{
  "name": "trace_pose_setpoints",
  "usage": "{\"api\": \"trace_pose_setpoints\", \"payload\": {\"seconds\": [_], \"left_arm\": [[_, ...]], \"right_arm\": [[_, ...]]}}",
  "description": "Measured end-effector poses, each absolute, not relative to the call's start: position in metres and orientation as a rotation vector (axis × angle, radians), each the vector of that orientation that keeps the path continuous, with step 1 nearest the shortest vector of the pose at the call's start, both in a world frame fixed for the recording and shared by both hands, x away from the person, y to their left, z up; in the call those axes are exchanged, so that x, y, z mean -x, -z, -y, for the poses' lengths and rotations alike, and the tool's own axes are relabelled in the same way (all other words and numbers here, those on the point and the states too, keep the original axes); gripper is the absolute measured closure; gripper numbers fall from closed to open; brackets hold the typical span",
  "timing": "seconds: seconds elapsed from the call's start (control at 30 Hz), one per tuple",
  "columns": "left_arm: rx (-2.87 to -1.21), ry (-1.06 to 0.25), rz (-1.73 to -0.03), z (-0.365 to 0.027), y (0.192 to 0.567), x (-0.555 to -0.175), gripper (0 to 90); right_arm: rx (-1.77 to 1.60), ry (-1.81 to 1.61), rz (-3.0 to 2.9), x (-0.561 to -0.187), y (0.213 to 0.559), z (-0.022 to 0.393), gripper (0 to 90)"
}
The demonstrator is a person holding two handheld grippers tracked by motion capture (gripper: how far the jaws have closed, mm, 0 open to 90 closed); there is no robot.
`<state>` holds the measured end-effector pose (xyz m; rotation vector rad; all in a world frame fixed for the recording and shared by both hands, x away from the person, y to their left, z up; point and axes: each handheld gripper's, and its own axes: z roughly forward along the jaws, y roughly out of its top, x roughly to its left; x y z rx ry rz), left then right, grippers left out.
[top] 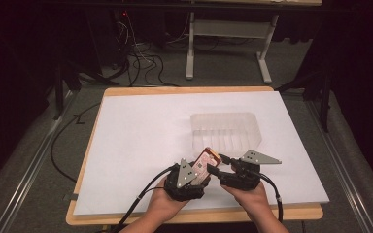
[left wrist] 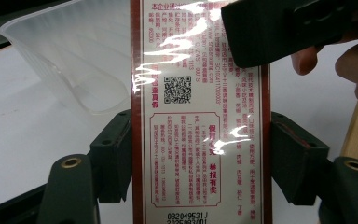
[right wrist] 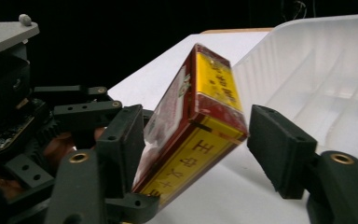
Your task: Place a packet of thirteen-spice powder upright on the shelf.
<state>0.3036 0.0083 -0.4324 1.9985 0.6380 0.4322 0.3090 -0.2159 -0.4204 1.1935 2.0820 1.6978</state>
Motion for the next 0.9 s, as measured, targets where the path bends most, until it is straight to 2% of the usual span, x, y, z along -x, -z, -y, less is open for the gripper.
{"api": "trace_pose_setpoints", "payload": {"seconds": [0.27,0.9], "left_arm": [[-2.0,-0.426,-0.636,-0.0082,0.4337,-0.3035,32.5],[-2.013,-0.416,-0.639,-0.0066,0.4374,-0.3045,32.3]], "right_arm": [[-1.217,-1.738,-2.086,-0.3097,0.4222,0.2186,53.5],[-1.238,-1.786,-2.099,-0.3093,0.4223,0.2205,62.5]]}}
